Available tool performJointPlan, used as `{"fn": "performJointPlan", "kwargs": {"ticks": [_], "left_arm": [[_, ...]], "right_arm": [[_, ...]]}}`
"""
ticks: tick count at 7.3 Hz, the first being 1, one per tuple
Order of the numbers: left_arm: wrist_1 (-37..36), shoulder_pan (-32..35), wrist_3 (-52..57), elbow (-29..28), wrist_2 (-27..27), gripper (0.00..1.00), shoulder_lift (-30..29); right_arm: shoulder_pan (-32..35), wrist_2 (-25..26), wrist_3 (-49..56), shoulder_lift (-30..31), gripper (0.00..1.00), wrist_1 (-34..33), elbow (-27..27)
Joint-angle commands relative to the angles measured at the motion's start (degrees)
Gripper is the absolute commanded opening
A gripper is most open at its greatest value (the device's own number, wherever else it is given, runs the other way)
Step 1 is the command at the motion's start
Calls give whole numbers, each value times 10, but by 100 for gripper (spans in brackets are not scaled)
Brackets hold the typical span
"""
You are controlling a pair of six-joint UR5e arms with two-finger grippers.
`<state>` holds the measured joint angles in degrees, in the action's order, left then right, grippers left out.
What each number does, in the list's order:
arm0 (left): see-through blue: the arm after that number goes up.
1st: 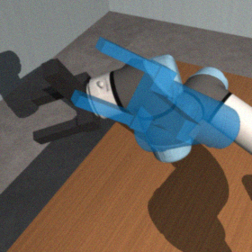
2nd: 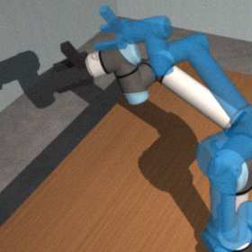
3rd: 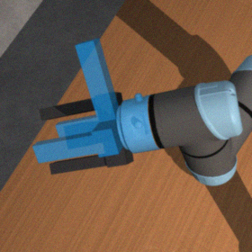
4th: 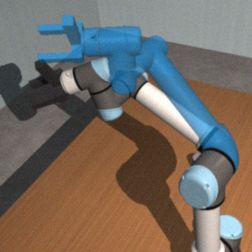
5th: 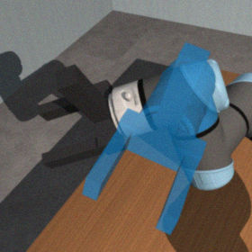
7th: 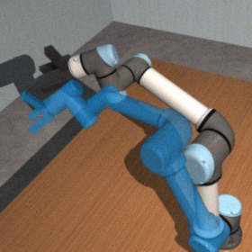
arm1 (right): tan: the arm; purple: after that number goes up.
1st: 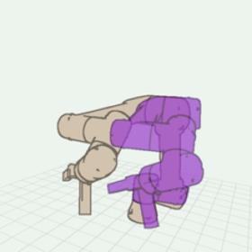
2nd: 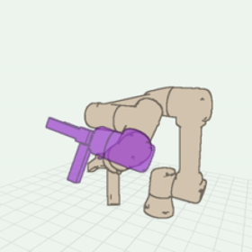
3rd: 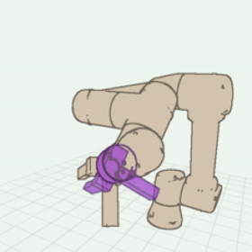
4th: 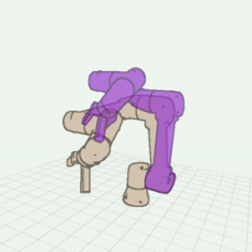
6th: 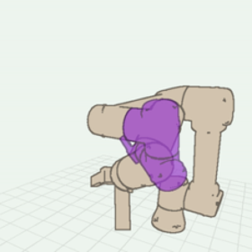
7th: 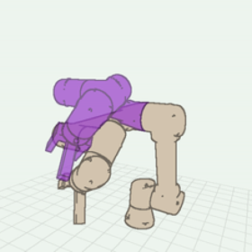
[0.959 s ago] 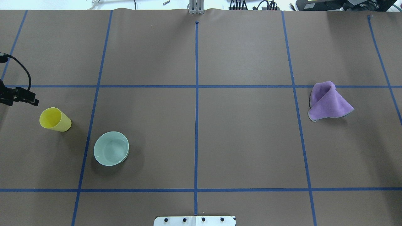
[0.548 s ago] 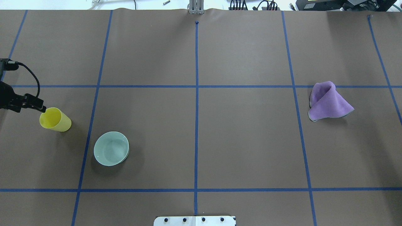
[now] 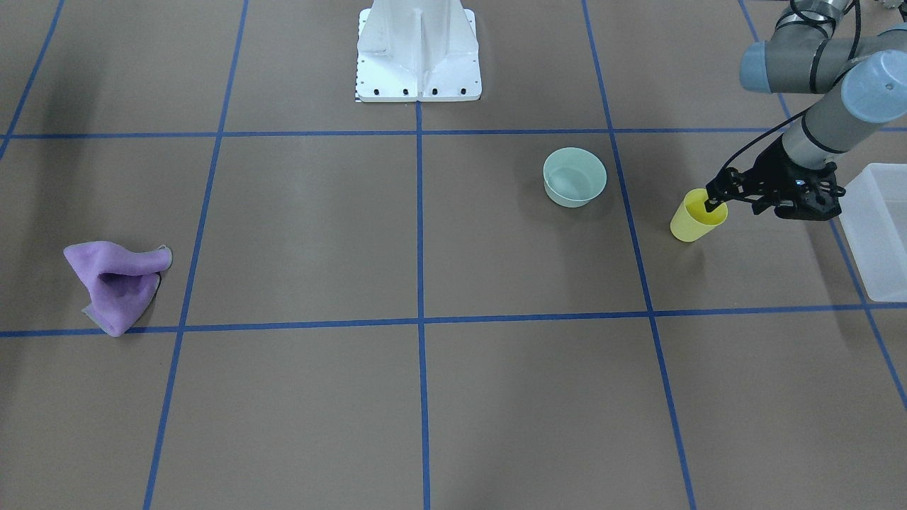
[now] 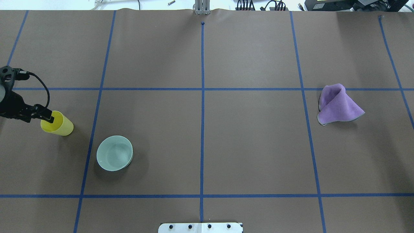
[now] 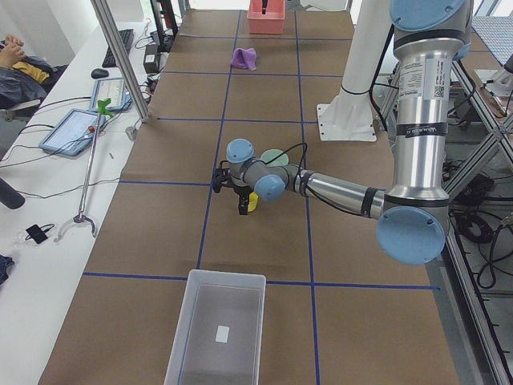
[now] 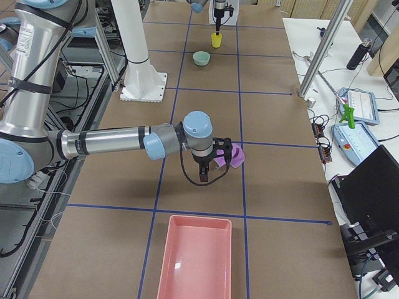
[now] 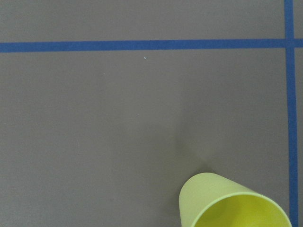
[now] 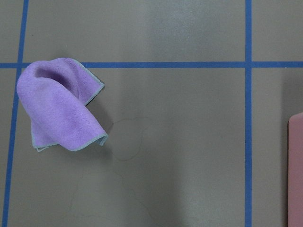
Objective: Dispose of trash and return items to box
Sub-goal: 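Reach the left gripper down to the yellow cup and grasp it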
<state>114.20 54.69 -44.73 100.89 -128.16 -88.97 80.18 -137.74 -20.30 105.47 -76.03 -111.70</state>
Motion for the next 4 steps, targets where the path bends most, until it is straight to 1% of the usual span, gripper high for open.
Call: {"fn": "performJointPlan", "kwargs": {"ticks": [1, 2, 4], "left_arm": [[1, -7, -4, -2, 12, 24, 0], [1, -8, -6, -2, 12, 0, 1], [1, -7, -7, 7, -2, 0, -1]], "right_arm": [[-2, 0, 0, 0, 100, 0, 4], [-2, 0, 0, 0, 100, 1, 9], [-3, 0, 1, -1, 100, 1, 12]]}}
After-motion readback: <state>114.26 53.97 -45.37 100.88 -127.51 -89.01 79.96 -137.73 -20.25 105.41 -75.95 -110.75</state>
